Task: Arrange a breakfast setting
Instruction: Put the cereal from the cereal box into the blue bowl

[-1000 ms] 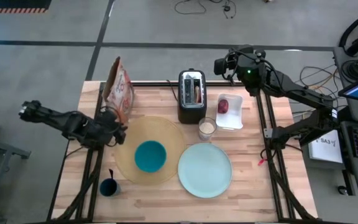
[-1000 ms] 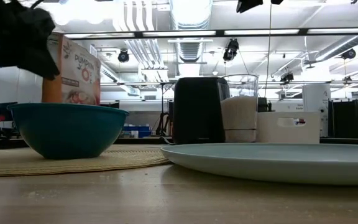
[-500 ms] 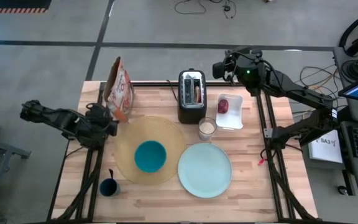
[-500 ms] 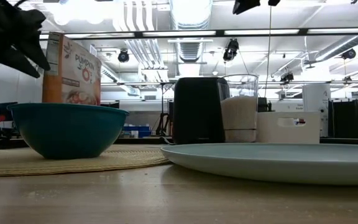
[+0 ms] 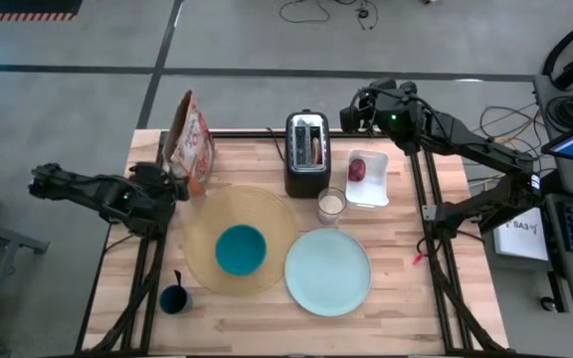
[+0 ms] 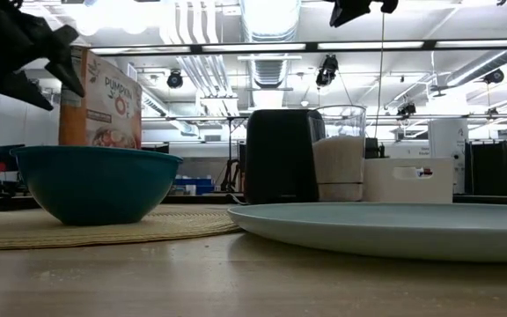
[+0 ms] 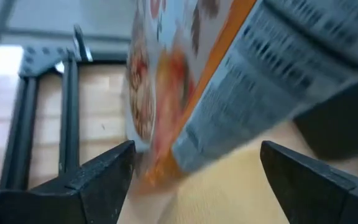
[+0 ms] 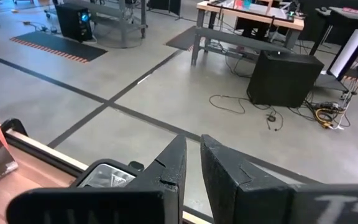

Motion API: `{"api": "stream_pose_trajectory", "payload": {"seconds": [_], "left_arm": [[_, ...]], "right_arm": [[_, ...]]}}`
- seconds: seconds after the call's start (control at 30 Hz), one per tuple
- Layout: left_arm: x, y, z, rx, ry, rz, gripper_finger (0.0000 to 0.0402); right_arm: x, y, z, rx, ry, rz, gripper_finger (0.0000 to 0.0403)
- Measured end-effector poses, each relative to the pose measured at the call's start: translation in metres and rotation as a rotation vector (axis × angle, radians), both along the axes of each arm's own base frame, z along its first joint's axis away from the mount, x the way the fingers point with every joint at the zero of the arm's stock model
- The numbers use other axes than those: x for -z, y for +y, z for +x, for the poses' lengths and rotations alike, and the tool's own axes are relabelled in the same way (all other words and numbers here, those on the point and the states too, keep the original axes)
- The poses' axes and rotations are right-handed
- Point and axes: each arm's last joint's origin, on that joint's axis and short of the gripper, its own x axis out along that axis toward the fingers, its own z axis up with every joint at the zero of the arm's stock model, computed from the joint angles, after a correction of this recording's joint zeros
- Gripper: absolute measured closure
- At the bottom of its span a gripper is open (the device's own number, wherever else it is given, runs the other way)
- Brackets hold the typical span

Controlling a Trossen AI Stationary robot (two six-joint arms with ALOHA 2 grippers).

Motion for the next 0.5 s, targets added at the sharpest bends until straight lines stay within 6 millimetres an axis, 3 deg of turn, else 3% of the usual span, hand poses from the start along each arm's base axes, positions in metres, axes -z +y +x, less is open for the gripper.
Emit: {"api": "stream_pose_trajectory", "payload": {"seconds": [0.3, 0.5], "left_arm": [[0.01, 0.0, 0.012, -0.047, 0.034, 0.11, 0.0074], [0.036, 0.002, 0.029, -0.135, -0.082, 0.173, 0.0081]], "right_arm": [[0.001, 0.0, 0.0, -0.003, 0.017, -0.002, 0.0364], [0.0, 0.0, 0.0, -0.004, 0.019, -0.004, 0.0365]]}}
